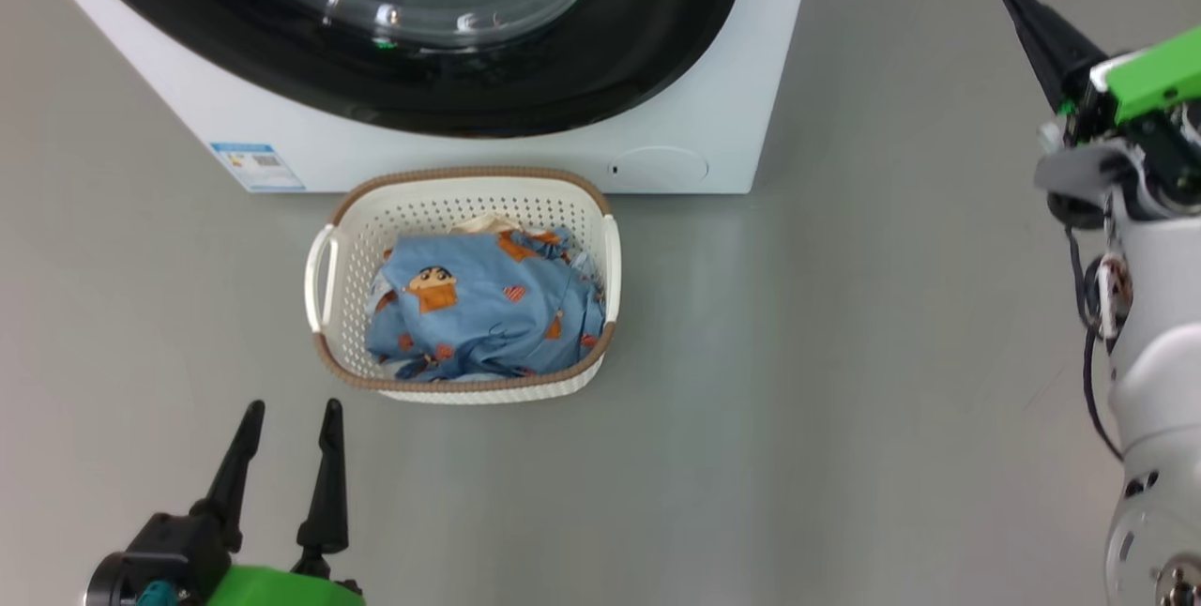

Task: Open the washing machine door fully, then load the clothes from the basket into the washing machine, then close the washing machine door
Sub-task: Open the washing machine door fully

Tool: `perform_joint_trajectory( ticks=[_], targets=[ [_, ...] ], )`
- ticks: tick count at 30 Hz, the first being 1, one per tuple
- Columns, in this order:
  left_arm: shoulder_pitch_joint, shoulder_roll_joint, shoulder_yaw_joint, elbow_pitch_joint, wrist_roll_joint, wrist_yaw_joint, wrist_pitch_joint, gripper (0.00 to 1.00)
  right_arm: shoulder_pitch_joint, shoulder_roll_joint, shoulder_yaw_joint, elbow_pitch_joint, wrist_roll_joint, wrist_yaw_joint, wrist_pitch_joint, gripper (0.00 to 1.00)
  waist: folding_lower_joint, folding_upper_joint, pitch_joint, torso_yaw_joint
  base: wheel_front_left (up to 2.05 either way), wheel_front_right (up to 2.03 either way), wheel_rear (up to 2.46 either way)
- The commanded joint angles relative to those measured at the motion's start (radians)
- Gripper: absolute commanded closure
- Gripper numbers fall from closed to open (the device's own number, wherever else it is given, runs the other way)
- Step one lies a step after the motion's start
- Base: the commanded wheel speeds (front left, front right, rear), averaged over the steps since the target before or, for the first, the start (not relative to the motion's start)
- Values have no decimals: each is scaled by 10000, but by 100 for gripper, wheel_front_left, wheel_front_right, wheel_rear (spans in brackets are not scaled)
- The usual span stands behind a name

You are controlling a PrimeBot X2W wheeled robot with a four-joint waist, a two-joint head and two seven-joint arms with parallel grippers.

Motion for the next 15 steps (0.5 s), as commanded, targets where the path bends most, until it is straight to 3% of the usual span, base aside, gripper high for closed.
perform_joint_trajectory(
  ticks=[1,15],
  targets=[
    [-344,136,277,-297,-136,-29,-122,0,-511,38,51,-191,-47,17,180,100,0,0,209,154,0,0,0],
    [-1200,127,-295,-341,-524,-29,-122,0,-2767,387,-648,267,106,17,1853,100,0,0,1333,760,0,0,0]
  ],
)
